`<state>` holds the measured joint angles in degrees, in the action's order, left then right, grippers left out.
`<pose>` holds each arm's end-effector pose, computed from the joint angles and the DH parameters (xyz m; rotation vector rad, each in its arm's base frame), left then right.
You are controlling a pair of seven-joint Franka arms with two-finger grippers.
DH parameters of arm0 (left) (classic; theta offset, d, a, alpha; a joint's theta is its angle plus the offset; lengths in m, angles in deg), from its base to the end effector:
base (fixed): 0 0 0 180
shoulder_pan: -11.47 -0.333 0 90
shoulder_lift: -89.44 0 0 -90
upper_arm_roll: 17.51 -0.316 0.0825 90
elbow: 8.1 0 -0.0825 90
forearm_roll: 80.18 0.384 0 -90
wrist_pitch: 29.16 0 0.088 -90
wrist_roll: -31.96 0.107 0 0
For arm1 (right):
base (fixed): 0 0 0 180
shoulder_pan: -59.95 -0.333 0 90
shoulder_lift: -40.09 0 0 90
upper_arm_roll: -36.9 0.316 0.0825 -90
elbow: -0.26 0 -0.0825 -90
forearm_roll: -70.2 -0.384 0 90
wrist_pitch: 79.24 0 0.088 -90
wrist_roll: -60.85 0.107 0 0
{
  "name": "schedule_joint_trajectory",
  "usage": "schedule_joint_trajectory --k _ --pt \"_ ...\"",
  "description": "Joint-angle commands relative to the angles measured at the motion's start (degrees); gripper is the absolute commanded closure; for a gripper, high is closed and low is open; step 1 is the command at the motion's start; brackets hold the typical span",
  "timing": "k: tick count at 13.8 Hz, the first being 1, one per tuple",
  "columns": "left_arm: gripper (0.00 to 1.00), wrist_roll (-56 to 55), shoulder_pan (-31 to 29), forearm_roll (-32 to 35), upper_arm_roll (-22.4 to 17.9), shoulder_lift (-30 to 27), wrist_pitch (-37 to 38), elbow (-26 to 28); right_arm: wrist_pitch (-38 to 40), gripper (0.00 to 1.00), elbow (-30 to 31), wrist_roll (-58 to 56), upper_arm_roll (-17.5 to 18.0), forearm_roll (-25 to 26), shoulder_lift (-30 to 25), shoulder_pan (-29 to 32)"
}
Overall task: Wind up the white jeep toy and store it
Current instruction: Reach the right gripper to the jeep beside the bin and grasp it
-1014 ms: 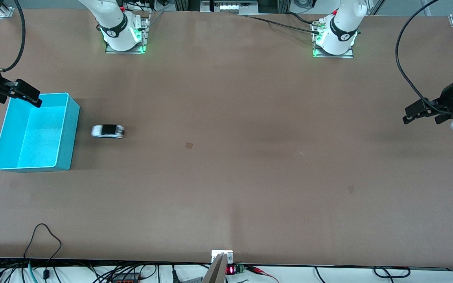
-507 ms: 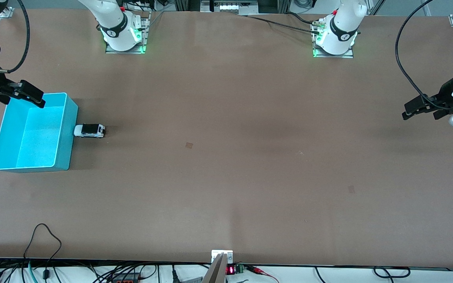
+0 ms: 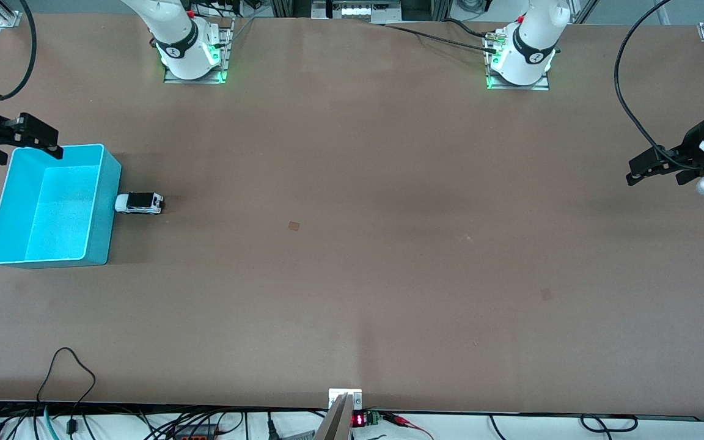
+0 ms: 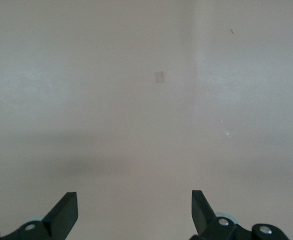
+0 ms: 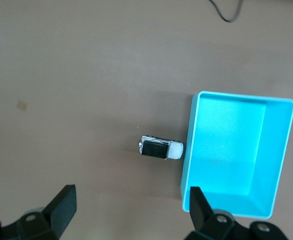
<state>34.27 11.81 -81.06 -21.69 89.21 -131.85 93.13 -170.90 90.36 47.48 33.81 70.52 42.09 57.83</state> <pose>0.5639 0.0366 0.5527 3.1272 0.0467 0.0473 0.5673 -0.0097 0.6067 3.1167 0.3389 -0.0133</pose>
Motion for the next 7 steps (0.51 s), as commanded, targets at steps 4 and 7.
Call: schedule_joint_trajectory --k 4,7 --pt "0.00 0.2 0.3 1.5 0.5 -0.8 2.7 -0.5 6.6 0.00 0.1 -26.3 0.1 -0.9 4.4 1.9" --pt "0.00 0.1 0.8 1.6 0.5 -0.7 4.8 -2.0 8.8 0.00 0.2 -39.7 0.1 -0.4 8.4 2.7"
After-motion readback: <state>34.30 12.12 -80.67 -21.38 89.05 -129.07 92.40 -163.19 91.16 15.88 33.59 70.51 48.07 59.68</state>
